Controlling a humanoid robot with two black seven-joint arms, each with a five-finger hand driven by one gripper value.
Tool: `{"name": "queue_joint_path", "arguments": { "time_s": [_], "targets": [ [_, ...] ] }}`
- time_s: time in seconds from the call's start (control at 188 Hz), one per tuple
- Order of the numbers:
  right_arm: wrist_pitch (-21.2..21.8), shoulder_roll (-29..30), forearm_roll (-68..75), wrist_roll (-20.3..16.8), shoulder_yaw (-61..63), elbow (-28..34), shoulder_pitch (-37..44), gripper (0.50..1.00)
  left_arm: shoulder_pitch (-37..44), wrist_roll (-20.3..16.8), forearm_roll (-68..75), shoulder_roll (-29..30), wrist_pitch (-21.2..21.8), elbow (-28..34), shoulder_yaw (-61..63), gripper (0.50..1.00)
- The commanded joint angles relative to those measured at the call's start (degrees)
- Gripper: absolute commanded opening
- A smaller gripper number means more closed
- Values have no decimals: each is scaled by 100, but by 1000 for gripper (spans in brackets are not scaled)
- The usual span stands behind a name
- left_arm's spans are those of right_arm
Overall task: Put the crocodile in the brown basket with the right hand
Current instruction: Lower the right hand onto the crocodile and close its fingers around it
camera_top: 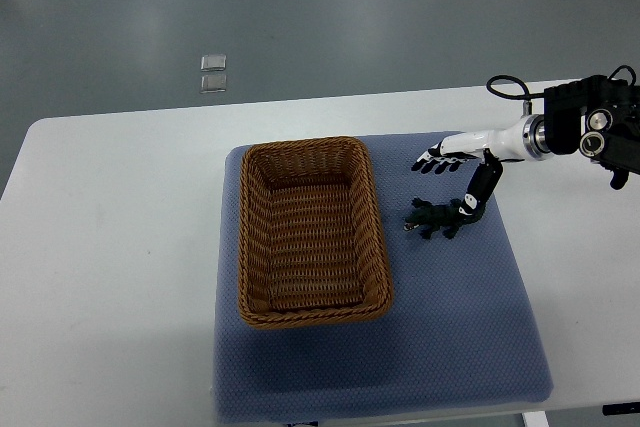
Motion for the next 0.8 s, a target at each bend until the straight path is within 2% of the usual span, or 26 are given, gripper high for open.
{"name": "queue_joint_path", "arguments": {
  "time_s": [0.0,0.33,0.474,0.532,0.793],
  "targets": [
    [-17,9,-21,78,0,2,-89,897,0,0,1,0,0,9,0,1000],
    [-280,53,-513,87,-8,-16,-370,885,0,0,1,0,9,9,-9,1000],
    [-307,17,-653,140,9,-25,-502,858,0,0,1,0,9,9,-9,1000],
    [-333,17,-671,157,9,-25,-537,832,0,0,1,0,9,9,0,1000],
    [-430,52,-680,157,9,-25,-581,795,0,0,1,0,9,9,-9,1000]
  ]
}}
